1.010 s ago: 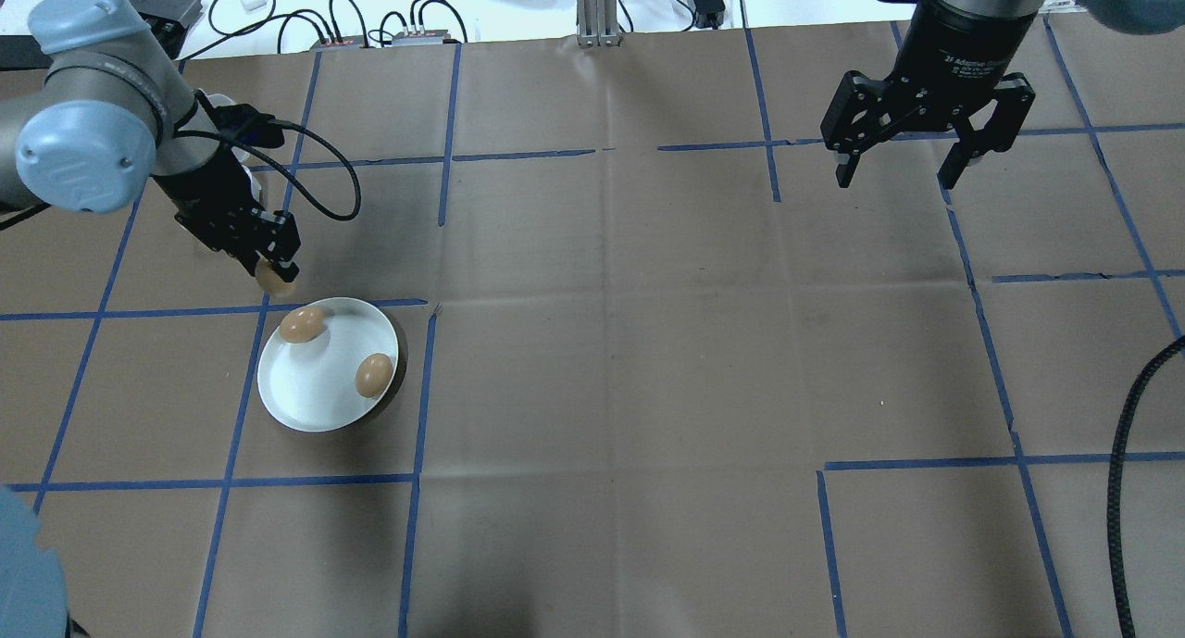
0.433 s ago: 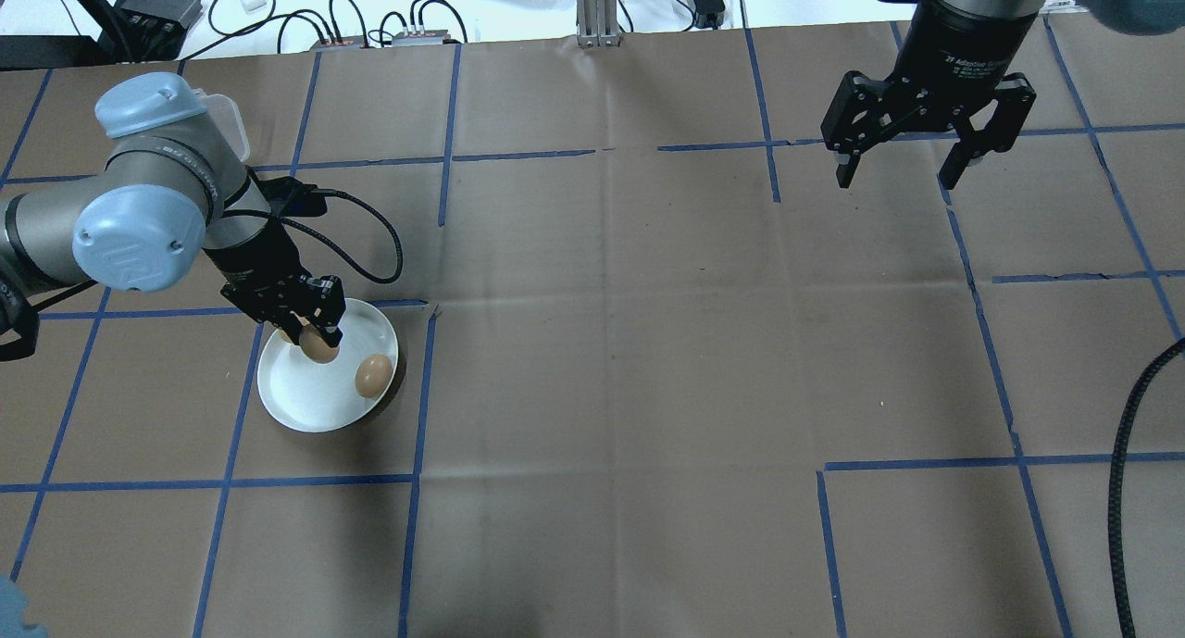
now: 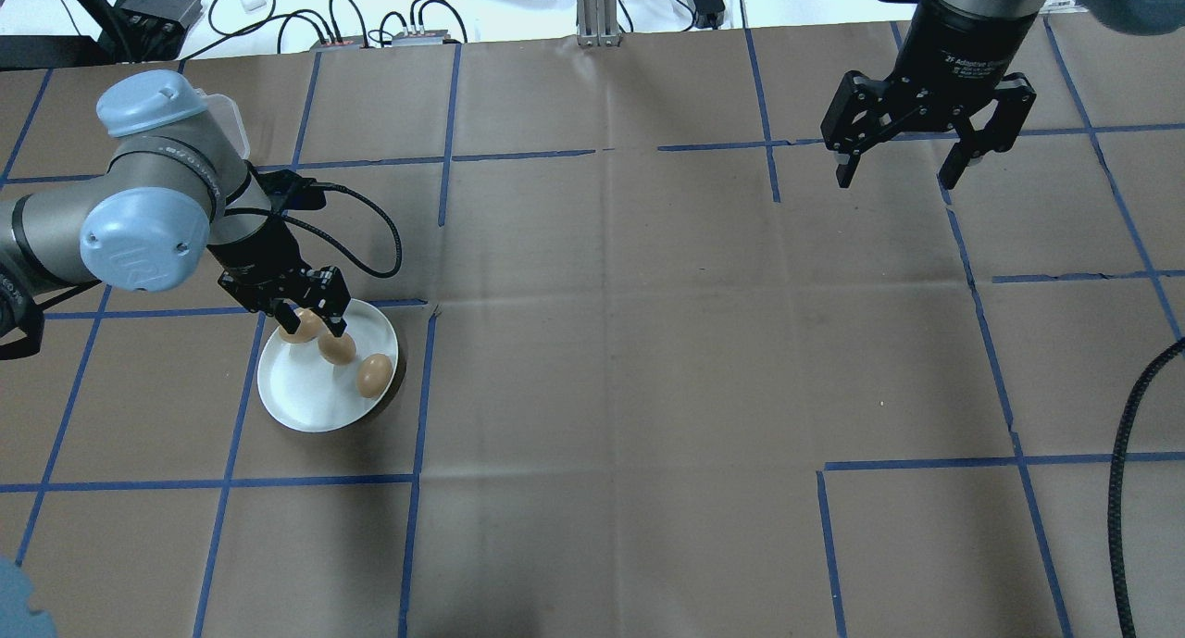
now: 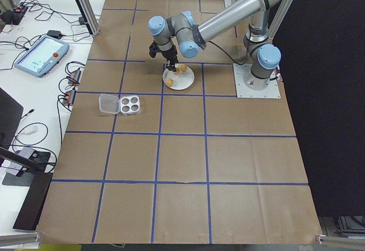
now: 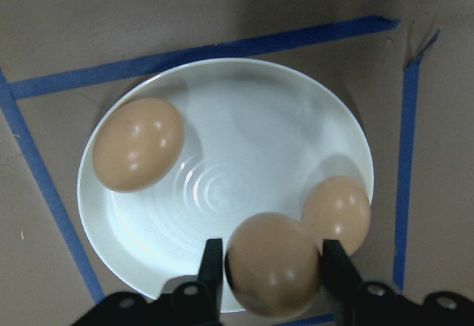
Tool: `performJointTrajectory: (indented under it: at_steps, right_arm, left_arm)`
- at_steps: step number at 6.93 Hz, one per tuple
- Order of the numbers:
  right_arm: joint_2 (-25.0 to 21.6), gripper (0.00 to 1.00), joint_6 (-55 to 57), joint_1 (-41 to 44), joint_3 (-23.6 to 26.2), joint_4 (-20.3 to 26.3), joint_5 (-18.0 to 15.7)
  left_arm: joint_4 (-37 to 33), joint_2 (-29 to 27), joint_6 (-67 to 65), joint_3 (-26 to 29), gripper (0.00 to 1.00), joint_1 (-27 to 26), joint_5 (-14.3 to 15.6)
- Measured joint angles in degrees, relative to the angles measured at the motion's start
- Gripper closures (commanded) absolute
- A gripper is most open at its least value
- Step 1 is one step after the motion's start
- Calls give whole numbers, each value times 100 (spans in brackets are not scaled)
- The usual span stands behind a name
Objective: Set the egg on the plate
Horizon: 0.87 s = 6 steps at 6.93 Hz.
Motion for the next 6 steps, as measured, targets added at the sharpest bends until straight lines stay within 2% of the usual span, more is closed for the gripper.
performJointTrajectory:
  at_steps: [2, 4, 6]
  right_arm:
    - [1, 0, 0, 0, 0, 0, 1]
    - [0, 0, 0, 0, 0, 0, 1]
    - [3, 0, 0, 0, 0, 0, 1]
  left_arm:
    - [110, 39, 5, 92, 1, -3, 32]
    - [111, 180, -80, 659, 1, -175, 168]
    - [-1088, 432, -866, 1562, 1, -775, 210]
